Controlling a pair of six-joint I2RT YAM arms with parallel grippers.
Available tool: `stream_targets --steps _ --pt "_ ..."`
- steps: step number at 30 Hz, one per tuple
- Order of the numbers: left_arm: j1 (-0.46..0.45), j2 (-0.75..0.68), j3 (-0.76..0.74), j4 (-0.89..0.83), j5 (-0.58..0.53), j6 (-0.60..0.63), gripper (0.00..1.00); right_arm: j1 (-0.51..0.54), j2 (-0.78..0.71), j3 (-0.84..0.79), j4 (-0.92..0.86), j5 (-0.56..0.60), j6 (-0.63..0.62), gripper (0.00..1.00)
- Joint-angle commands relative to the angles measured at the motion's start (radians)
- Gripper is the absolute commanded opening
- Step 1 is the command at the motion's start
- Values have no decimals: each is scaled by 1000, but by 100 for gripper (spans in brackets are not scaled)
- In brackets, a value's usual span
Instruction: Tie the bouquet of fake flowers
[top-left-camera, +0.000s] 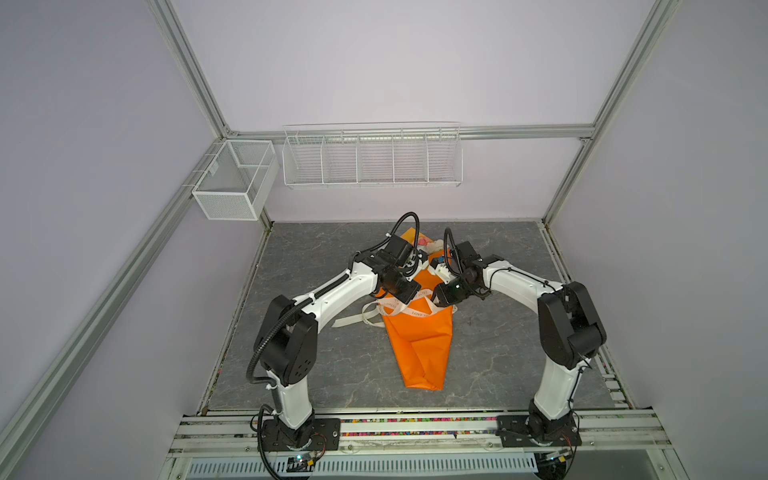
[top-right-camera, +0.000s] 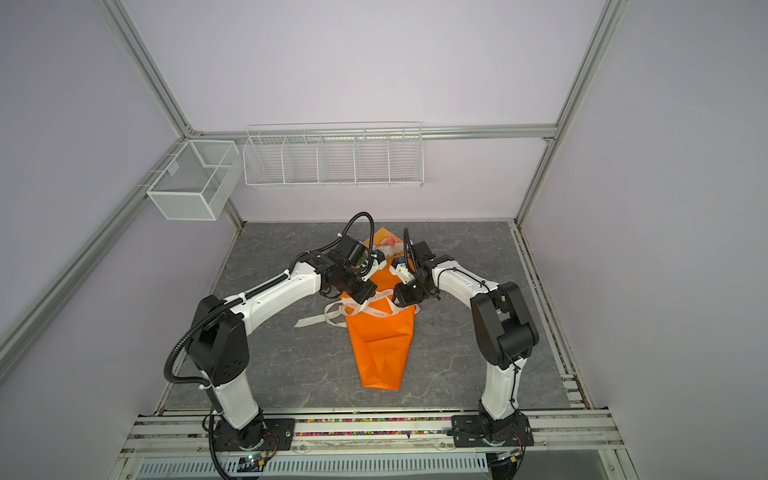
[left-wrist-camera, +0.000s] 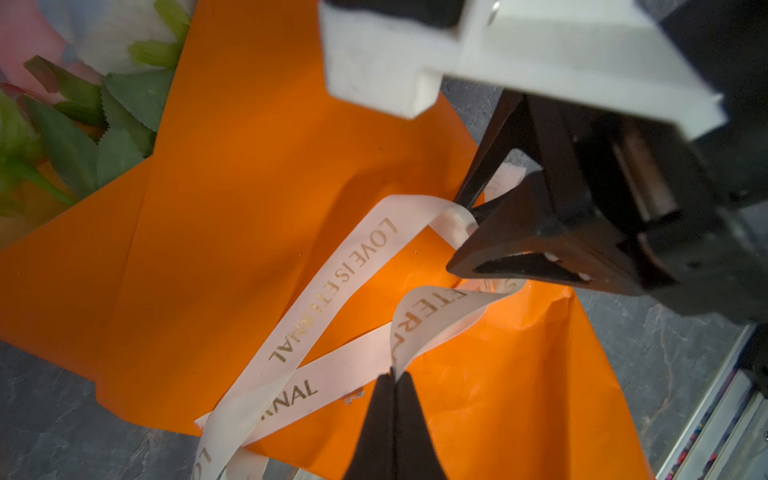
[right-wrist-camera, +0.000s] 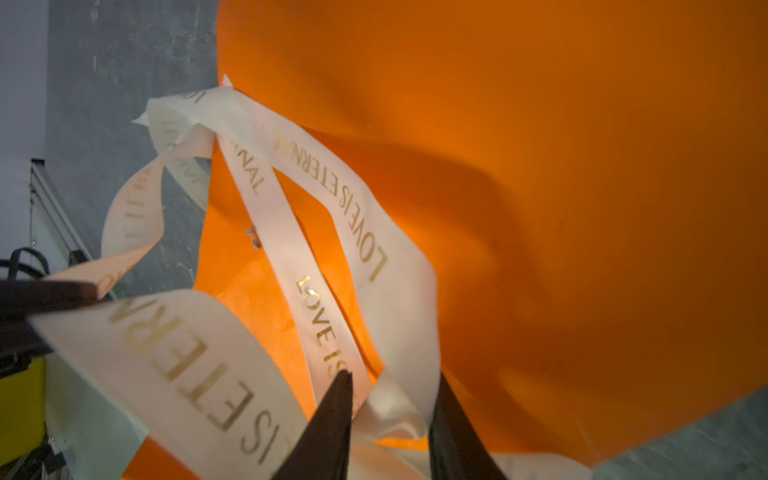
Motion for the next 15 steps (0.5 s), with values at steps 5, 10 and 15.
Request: stream_targets --steps 5,10,15 --pt "20 41 48 43 25 -35 0 -15 -202 -64 40 211 156 64" --pt "32 47 51 46 39 -38 0 16 -355 -235 151 205 378 61" --pt "35 58 52 33 71 -36 0 158 -378 -313 199 255 680 49"
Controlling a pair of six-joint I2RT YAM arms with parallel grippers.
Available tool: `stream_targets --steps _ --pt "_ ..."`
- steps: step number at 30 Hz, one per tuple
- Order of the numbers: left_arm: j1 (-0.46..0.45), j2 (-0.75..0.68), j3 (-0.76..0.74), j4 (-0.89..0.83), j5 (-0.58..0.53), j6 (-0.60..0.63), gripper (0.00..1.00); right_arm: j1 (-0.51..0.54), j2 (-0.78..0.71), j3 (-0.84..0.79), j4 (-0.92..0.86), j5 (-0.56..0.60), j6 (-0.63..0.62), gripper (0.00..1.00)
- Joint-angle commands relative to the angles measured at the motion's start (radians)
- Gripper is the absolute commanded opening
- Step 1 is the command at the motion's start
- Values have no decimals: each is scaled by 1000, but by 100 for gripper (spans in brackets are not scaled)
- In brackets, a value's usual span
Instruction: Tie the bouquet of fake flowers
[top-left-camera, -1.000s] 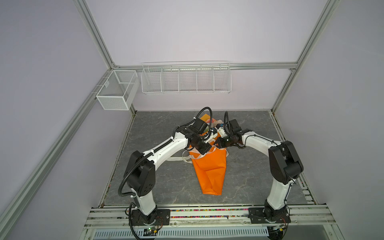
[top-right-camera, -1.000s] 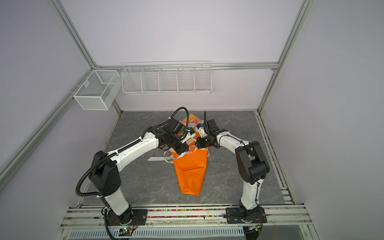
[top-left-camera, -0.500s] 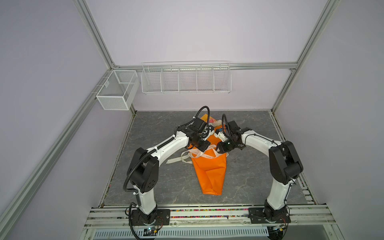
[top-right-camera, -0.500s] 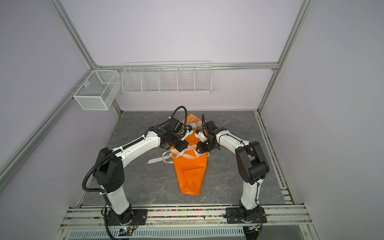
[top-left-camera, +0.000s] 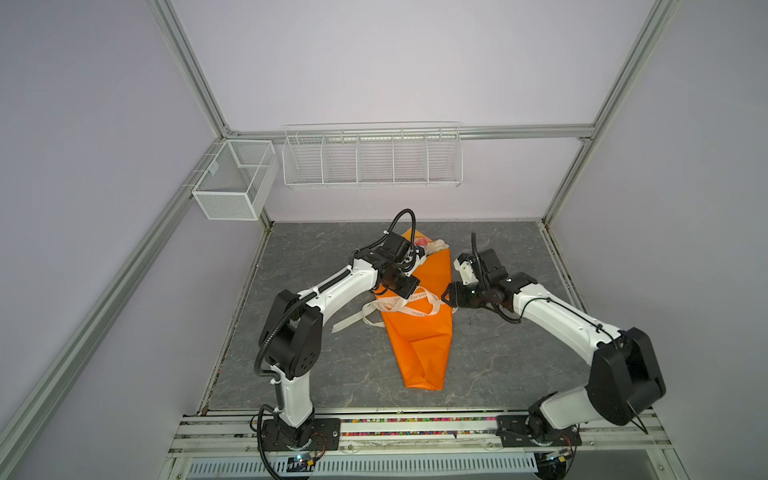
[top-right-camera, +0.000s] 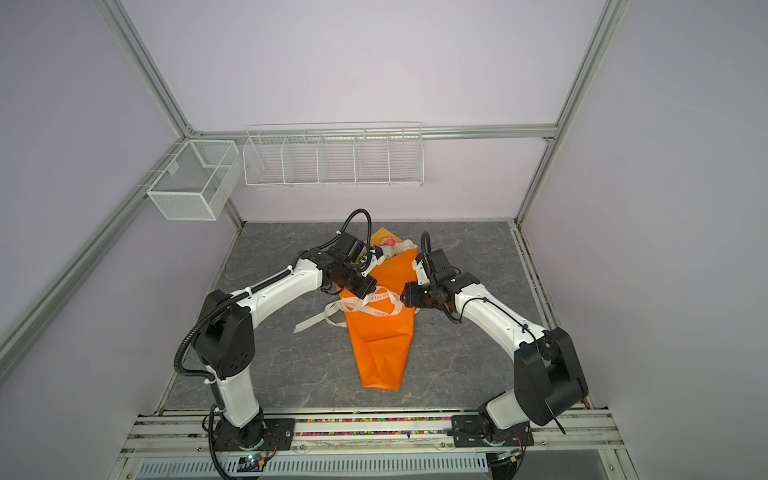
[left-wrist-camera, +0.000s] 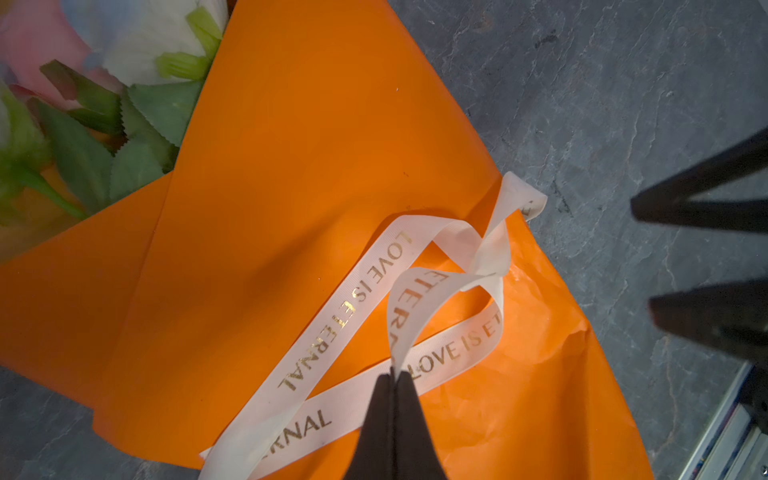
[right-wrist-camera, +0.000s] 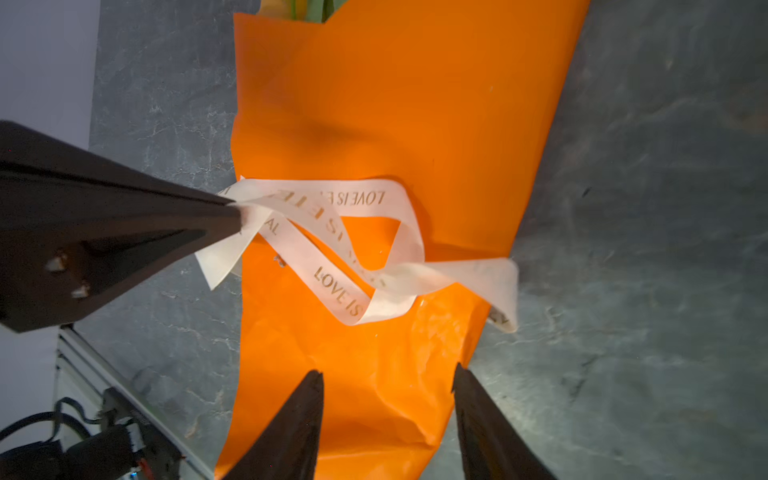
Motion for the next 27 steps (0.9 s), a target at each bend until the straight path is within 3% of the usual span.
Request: stream_targets --steps 1,3,7,16,21,27 --pt "0 25 32 -6 40 -9 0 110 15 -40 77 61 268 49" --pt "0 27 33 -11 45 -9 0 158 66 -12 49 125 361 49" --pt "1 24 26 -14 47 -13 0 198 124 30 -3 270 428 54" --pt "1 27 17 -7 50 -26 0 203 258 120 -38 327 416 54" --pt "0 31 11 -9 66 -30 0 206 317 152 -75 358 404 43" --pt "1 26 -16 1 69 -43 0 208 295 127 -51 348 393 16"
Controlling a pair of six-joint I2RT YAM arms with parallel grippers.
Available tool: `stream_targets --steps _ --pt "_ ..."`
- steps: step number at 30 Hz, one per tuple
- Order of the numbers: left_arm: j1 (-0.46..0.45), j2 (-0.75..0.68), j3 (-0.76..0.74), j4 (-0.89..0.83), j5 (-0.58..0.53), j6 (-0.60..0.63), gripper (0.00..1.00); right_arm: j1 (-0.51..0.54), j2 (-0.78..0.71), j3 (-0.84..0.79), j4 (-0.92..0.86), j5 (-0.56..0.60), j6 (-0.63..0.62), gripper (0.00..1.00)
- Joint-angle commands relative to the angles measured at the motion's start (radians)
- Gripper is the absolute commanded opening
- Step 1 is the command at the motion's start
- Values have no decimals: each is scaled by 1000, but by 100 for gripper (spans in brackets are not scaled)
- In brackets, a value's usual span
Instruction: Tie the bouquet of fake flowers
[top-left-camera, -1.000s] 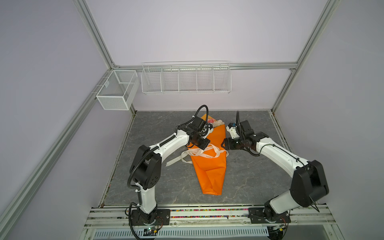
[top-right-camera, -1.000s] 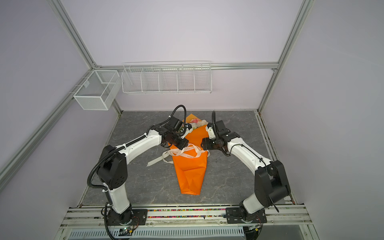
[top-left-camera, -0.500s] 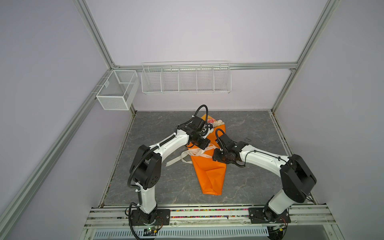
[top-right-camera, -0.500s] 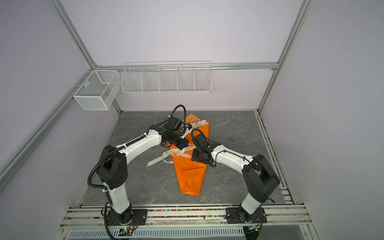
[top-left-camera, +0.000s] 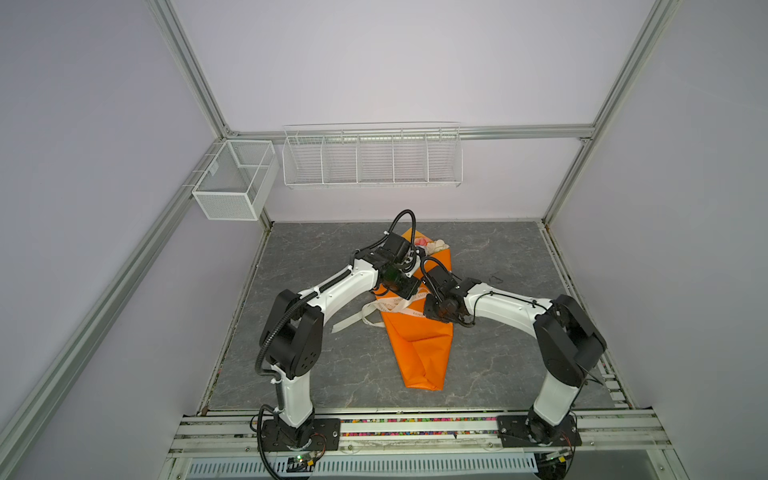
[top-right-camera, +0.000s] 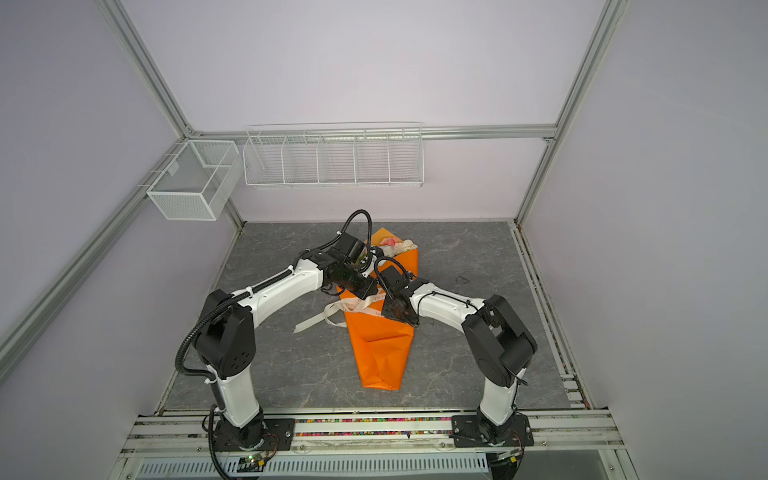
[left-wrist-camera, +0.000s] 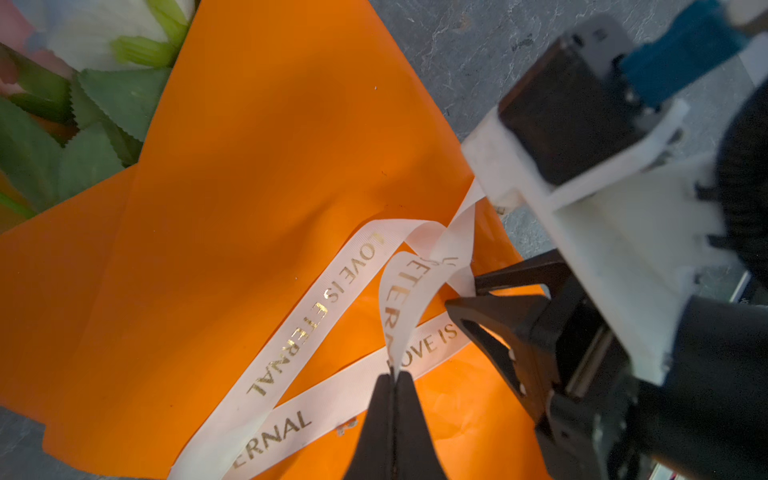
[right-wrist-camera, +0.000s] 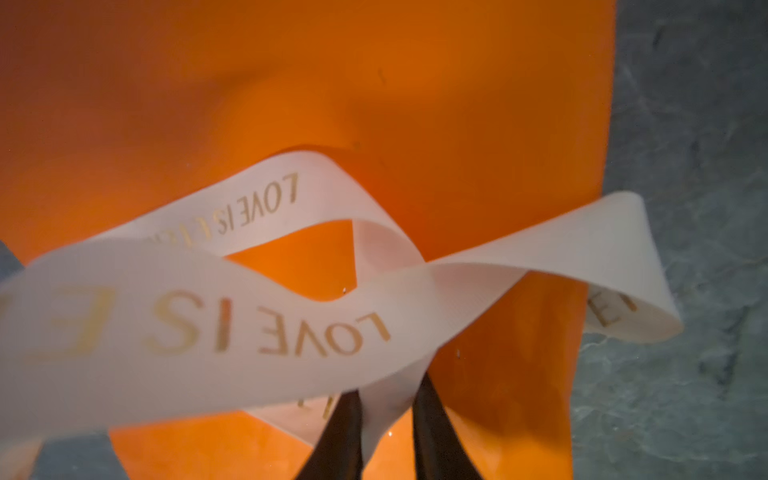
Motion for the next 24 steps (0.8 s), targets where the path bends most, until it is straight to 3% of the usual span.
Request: stream_targets --steps 1,3,7,11,19,20,21,24 --pt "1 21 -16 0 20 -15 0 8 -22 -9 -15 11 -4 13" --pt "0 20 -21 3 17 -21 0 11 -51 -12 -26 10 -13 7" --pt "1 10 -33 6 26 -30 2 14 -134 -55 -55 10 -32 7" --pt "1 -12 -62 5 10 -69 30 14 -240 -129 -128 24 -60 7" --pt "18 -227 -279 87 -46 -225 56 12 -279 -153 -182 -1 -195 7" --pt "30 -263 -317 99 -54 -248 64 12 -271 -148 -177 -5 -201 7" --pt "47 -301 -356 109 -61 -277 88 11 -264 -137 -175 -11 -209 7" --pt "90 -411 -460 142 -105 -392 94 10 -242 -108 -175 -15 -224 7"
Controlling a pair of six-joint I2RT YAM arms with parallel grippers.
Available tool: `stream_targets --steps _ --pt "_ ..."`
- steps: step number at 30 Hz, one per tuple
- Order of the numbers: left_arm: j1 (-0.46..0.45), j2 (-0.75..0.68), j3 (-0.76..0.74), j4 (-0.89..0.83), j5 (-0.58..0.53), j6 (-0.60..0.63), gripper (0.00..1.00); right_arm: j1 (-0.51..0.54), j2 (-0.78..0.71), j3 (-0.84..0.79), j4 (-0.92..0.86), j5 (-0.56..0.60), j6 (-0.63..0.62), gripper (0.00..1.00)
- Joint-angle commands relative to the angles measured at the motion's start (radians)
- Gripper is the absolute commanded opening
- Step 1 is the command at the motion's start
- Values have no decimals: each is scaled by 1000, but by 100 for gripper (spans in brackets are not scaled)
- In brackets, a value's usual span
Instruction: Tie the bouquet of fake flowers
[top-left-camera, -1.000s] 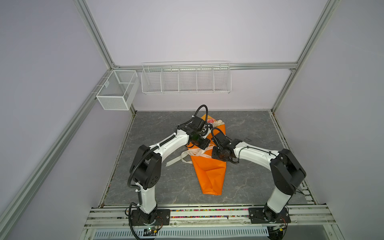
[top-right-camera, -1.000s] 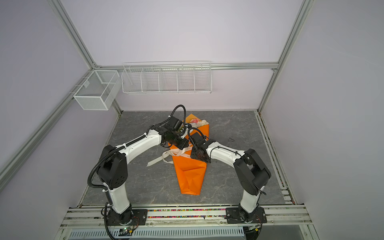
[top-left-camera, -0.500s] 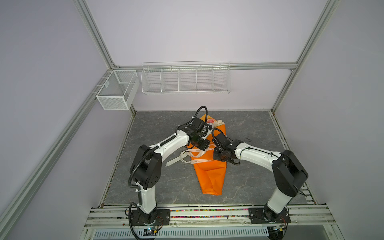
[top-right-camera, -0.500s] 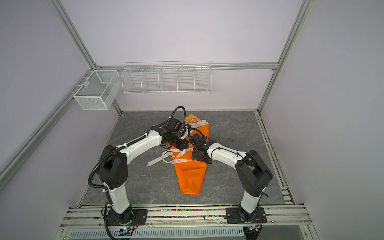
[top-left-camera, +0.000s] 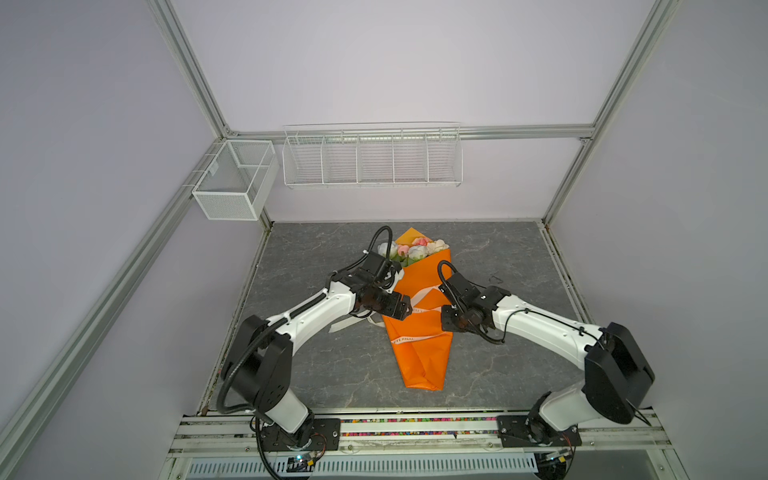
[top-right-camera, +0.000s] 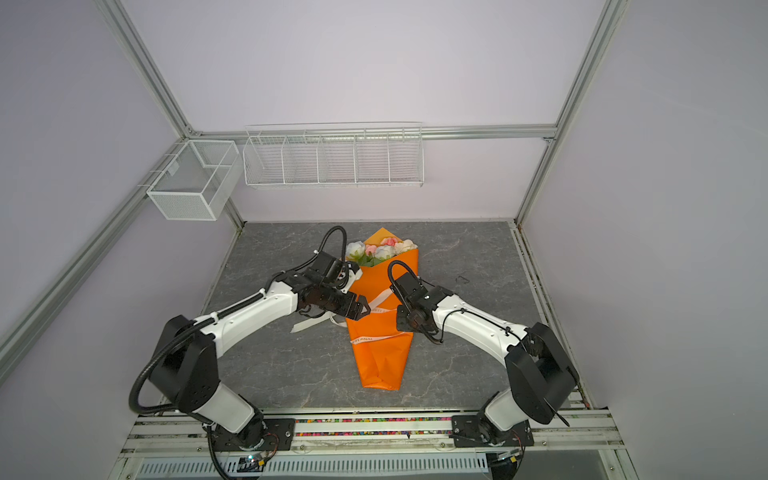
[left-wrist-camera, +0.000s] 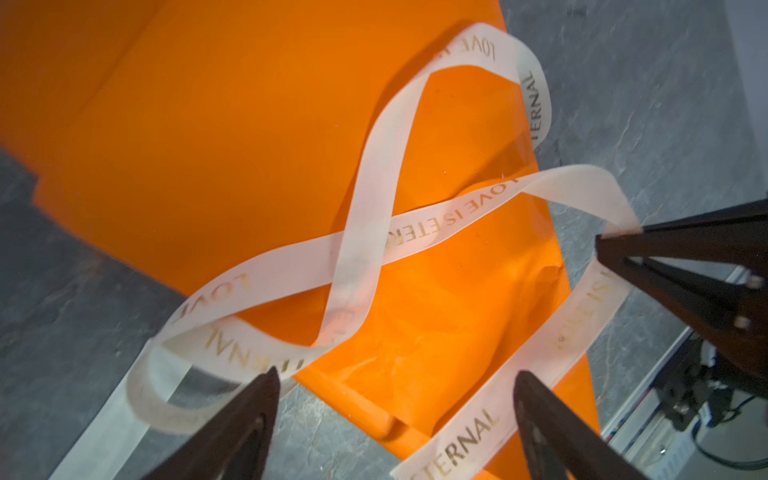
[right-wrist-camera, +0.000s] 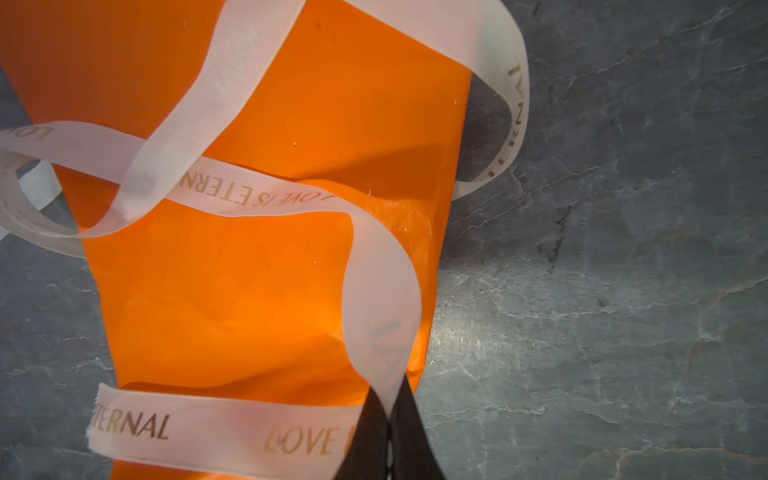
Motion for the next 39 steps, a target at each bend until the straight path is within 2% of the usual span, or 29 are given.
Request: stream_targets --steps 1,3,8,10,13,19,26,39 --pt "46 -108 -88 38 -124 -186 94 3 33 39 -26 -12 -46 7" --pt "67 -157 -133 -10 -286 -279 94 2 43 60 -37 -9 -53 7" --pt "165 -155 -171 -138 -437 -329 92 3 43 73 -47 -7 -60 7" --pt "219 -120 -169 -188 -439 -331 92 1 39 73 -51 -3 -64 7" --pt "250 -55 -148 -237 -442 -282 90 3 31 75 -60 7 -66 7" --pt "242 103 -62 -279 -424 -192 89 3 24 78 -64 6 -70 6" --pt "233 194 -1 -279 -386 -122 87 0 22 72 -62 7 -64 7" --pt "224 326 42 -244 -262 -96 71 -1 31 75 -69 3 -63 7"
